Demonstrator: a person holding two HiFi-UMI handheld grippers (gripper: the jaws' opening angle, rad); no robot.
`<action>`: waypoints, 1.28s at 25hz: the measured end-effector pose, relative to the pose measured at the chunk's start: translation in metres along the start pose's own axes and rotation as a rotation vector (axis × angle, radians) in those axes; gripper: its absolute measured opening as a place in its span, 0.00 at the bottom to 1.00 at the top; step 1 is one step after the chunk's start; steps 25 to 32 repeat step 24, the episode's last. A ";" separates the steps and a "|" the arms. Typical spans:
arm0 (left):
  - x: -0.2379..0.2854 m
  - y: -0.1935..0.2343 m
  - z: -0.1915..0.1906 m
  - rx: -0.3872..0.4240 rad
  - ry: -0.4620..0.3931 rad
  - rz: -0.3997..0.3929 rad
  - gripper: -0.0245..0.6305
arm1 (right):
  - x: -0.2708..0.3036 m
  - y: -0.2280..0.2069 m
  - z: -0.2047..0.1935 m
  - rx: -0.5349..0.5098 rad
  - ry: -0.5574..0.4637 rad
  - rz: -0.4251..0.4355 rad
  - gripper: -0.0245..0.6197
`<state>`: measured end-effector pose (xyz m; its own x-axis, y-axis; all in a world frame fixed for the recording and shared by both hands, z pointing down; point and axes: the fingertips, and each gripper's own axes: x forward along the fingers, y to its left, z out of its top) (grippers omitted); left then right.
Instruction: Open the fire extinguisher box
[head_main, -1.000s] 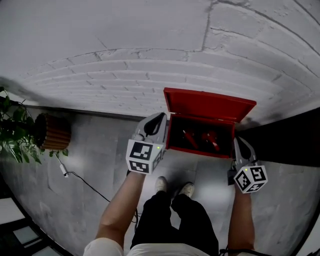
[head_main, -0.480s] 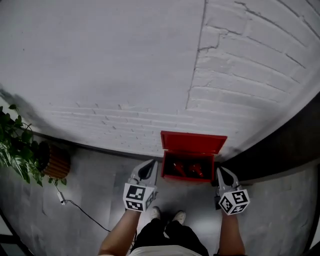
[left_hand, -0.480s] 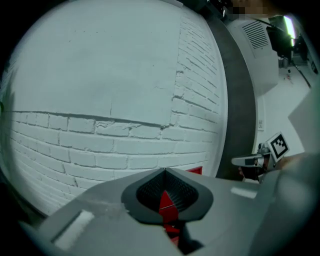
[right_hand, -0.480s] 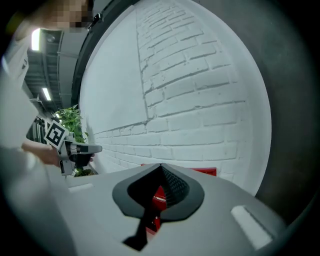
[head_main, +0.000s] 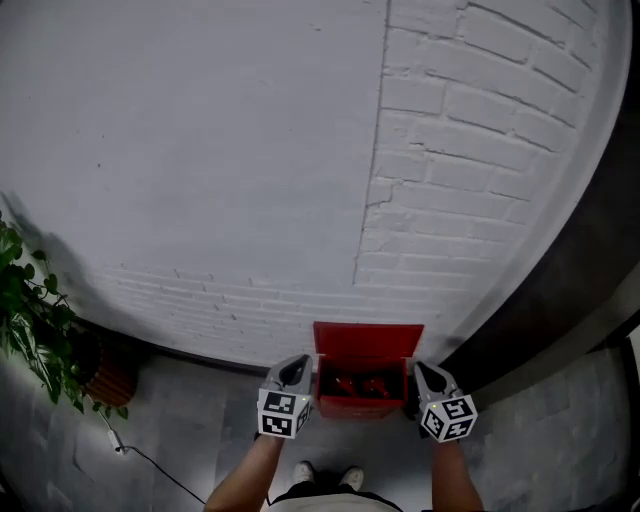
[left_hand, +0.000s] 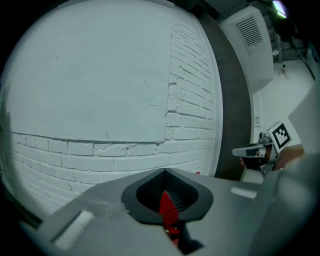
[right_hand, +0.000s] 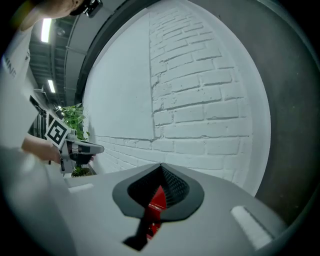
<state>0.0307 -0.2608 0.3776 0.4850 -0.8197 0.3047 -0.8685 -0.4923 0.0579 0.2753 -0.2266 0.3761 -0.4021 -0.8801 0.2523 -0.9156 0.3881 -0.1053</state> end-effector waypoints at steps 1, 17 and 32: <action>0.003 0.000 0.006 0.006 -0.008 -0.002 0.05 | 0.001 -0.001 0.005 -0.002 -0.006 -0.001 0.04; 0.010 -0.016 0.007 0.038 0.019 -0.049 0.05 | -0.007 0.014 0.044 -0.039 -0.066 0.002 0.04; 0.008 -0.014 0.012 0.030 0.003 -0.045 0.05 | -0.008 0.015 0.042 -0.042 -0.062 0.008 0.04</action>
